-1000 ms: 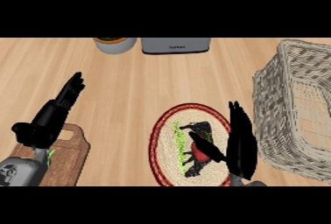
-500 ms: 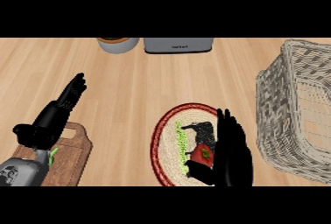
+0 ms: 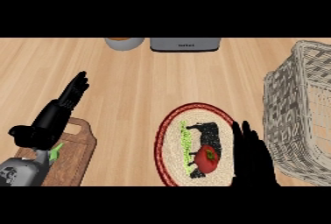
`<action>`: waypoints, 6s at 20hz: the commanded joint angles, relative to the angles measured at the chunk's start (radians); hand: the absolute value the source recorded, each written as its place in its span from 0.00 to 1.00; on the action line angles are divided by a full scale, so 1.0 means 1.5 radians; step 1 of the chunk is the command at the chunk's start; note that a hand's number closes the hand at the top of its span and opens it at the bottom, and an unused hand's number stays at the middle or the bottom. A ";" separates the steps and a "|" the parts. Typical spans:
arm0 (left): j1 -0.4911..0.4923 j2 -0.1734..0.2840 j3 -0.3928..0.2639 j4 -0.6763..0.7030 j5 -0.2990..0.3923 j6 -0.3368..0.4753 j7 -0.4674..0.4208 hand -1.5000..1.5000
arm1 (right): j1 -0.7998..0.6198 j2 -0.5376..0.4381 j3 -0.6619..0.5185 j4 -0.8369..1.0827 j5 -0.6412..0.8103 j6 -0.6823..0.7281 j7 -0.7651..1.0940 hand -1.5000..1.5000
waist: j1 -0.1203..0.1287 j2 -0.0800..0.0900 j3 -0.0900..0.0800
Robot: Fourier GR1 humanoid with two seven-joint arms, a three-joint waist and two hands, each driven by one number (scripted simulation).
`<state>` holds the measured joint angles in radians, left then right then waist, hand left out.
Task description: Pick the bell pepper from the placemat and place it in the basket
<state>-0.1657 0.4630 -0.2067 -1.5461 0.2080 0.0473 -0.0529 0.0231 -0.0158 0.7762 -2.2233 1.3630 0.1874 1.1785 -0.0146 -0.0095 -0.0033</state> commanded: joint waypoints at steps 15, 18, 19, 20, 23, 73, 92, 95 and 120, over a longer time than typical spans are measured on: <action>0.011 -0.039 0.023 -0.028 -0.039 -0.033 0.025 0.50 | 0.044 0.010 -0.059 0.133 0.054 -0.130 -0.004 0.00 | 0.010 0.006 0.002; -0.017 -0.058 0.032 0.005 -0.049 -0.035 0.024 0.50 | 0.078 0.010 -0.044 0.183 0.068 -0.208 -0.031 0.00 | 0.007 0.006 0.002; 0.022 -0.028 0.063 -0.013 -0.030 -0.066 0.001 0.50 | 0.094 0.001 -0.066 0.162 0.062 -0.201 -0.060 0.00 | 0.009 0.006 0.002; 0.002 -0.045 0.057 -0.007 -0.038 -0.067 0.019 0.50 | 0.055 0.010 -0.050 0.205 0.049 -0.217 -0.040 0.00 | 0.010 0.006 0.002; 0.012 -0.057 0.054 -0.034 -0.068 -0.051 0.036 0.50 | 0.014 0.010 -0.043 0.168 0.046 -0.168 -0.014 0.00 | 0.011 0.006 0.002; -0.024 -0.156 0.144 0.031 -0.160 -0.137 0.007 0.50 | -0.084 0.011 -0.130 0.502 -0.133 -0.260 -0.090 1.00 | 0.010 0.007 0.002; 0.014 -0.152 0.153 -0.047 -0.150 -0.147 0.054 0.50 | 0.187 -0.255 0.069 0.135 -0.136 -0.178 -0.319 1.00 | -0.001 0.003 0.002; -0.001 -0.147 0.167 -0.032 -0.141 -0.152 0.057 0.50 | 0.249 -0.261 0.092 0.088 -0.167 -0.260 -0.346 1.00 | -0.001 0.004 0.002; 0.033 -0.160 0.149 -0.048 -0.164 -0.148 0.038 0.50 | 0.290 -0.287 -0.017 -0.335 -0.130 -0.317 -0.281 1.00 | 0.008 0.007 0.000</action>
<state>-0.1406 0.2353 0.0364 -1.6060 -0.0211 -0.1796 0.0232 0.4619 -0.4538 0.8075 -2.4165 1.2019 -0.3948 0.6545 -0.0212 -0.0047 -0.0028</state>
